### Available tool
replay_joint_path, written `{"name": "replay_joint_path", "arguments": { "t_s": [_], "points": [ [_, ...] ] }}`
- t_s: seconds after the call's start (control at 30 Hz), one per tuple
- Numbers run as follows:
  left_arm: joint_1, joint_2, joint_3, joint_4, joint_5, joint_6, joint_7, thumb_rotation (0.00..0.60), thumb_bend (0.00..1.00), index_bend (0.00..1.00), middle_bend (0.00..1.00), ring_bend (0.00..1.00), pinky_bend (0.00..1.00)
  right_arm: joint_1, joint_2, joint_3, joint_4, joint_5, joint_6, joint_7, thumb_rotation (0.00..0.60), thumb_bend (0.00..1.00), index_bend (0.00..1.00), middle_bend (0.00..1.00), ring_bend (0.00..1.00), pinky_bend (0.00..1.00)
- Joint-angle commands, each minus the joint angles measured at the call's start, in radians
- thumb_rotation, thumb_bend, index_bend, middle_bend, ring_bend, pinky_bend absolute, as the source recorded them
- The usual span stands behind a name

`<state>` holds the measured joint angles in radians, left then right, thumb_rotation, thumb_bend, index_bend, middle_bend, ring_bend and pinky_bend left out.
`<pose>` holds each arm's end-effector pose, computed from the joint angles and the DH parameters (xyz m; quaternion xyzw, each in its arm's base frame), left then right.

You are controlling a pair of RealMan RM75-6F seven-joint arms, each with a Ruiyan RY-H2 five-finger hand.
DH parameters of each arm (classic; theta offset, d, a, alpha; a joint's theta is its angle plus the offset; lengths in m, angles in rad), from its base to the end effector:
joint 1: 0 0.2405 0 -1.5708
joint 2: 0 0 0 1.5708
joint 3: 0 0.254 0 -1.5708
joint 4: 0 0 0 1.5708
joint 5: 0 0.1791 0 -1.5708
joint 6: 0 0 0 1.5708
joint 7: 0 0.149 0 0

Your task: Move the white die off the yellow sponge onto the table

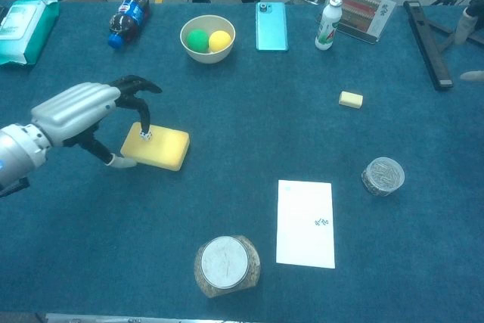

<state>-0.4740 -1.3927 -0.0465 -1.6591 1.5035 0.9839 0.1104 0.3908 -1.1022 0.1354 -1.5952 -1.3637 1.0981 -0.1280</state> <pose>-0.1878 0.2489 0.0316 -0.7619 -0.4164 -0.3758 0.3238 -0.2604 -0.2826 0.1616 0.6951 -0.3588 0.3246 0.5318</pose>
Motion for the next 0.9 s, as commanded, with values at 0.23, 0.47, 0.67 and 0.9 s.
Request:
{"name": "replay_joint_path", "arguments": {
  "t_s": [0.23, 0.47, 0.67, 0.9],
  "points": [
    [-0.077, -0.066, -0.043, 0.064, -0.083, -0.074, 0.039, 0.6, 0.13, 0.48, 0.1, 0.03, 0.17, -0.005, 0.004, -0.012, 0.015, 0.005, 0.004, 0.016, 0.6, 0.0, 0.51, 0.39, 0.37, 0.4],
    [-0.113, -0.054, -0.049, 0.073, -0.111, -0.098, 0.059, 0.6, 0.31, 0.48, 0.1, 0.03, 0.17, -0.006, -0.001, -0.02, 0.027, 0.009, 0.006, 0.027, 0.6, 0.0, 0.51, 0.39, 0.37, 0.4],
    [-0.134, -0.041, -0.038, 0.079, -0.133, -0.125, 0.071, 0.6, 0.32, 0.48, 0.09, 0.03, 0.17, -0.004, -0.009, -0.026, 0.038, 0.011, 0.001, 0.031, 0.6, 0.0, 0.51, 0.39, 0.37, 0.4],
    [-0.152, -0.025, -0.025, 0.078, -0.164, -0.146, 0.094, 0.6, 0.32, 0.47, 0.08, 0.02, 0.17, -0.005, -0.009, -0.028, 0.042, 0.018, 0.002, 0.031, 0.6, 0.0, 0.51, 0.39, 0.37, 0.4]
  ]
}}
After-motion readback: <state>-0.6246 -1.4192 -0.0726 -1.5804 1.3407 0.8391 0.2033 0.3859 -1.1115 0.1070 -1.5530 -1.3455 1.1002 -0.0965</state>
